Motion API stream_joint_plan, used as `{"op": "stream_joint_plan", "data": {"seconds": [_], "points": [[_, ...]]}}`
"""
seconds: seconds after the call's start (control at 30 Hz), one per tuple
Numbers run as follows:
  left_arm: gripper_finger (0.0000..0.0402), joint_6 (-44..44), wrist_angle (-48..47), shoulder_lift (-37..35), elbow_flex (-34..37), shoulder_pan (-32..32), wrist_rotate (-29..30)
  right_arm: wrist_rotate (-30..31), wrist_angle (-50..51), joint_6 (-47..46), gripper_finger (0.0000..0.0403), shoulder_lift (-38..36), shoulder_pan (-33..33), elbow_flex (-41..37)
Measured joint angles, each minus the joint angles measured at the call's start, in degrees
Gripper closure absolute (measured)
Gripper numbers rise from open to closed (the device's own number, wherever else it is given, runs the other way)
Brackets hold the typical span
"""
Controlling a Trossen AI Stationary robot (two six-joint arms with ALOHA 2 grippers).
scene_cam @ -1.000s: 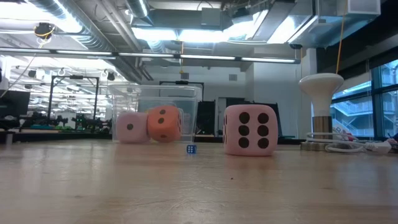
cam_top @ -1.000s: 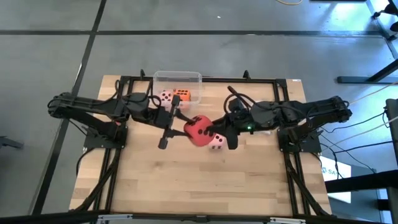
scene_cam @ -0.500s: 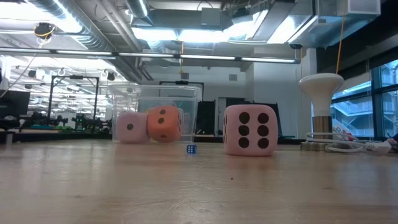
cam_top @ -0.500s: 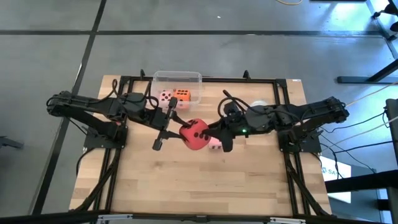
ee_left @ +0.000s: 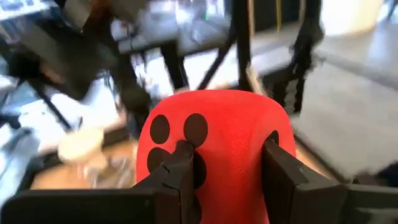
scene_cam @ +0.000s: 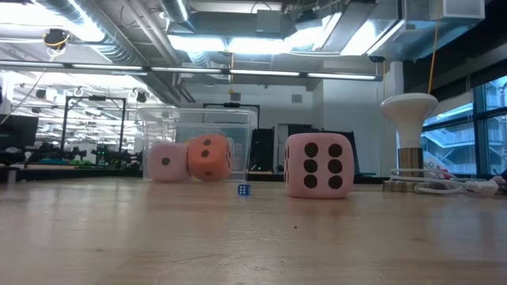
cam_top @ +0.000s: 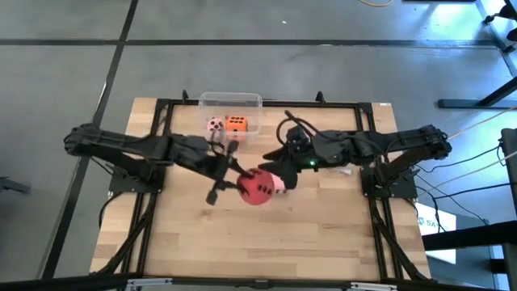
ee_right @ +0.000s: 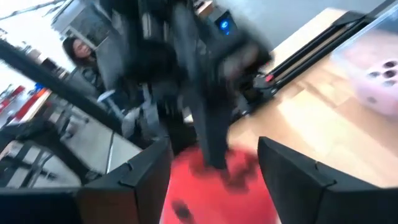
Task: Pick & Place Dice
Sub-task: Put the large red dice into the transparent bin
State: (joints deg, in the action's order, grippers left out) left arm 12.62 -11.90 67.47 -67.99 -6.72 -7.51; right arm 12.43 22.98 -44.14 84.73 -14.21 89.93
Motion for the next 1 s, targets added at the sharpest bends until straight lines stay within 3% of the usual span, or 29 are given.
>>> {"op": "stream_joint_plan", "data": {"seconds": [0.23,0.4,0.53,0.63,0.8,1.0], "points": [[0.0305,0.93,-5.19,-0.83,-0.16,0.32,7.35,-0.67,1.05,-0.03,0.0172,-0.85,0.34,0.0],[0.0308,-2.24,-9.29,-2.56,-0.19,5.44,9.66,-0.18,3.01,-0.94,0.0187,-2.19,-0.28,-0.01],[0.0309,-6.06,-12.02,-3.72,-0.2,13.98,6.08,5.25,7.79,-1.59,0.0201,-4.34,-1.89,0.0],[0.0309,-6.92,-12.13,-4.93,-0.19,22.67,-0.22,9.94,10.81,-1.82,0.0211,-6.42,-4.1,0.0],[0.0312,-5.8,-12.3,-4.37,-0.26,38.44,-4.84,17.18,12.68,-1.73,0.0227,-8.15,-8.14,0.0],[0.0313,-2.82,-13.47,1.04,-0.26,50.74,-7.61,19.6,14.73,-3.46,0.0242,-8.39,-10.66,0.0]]}}
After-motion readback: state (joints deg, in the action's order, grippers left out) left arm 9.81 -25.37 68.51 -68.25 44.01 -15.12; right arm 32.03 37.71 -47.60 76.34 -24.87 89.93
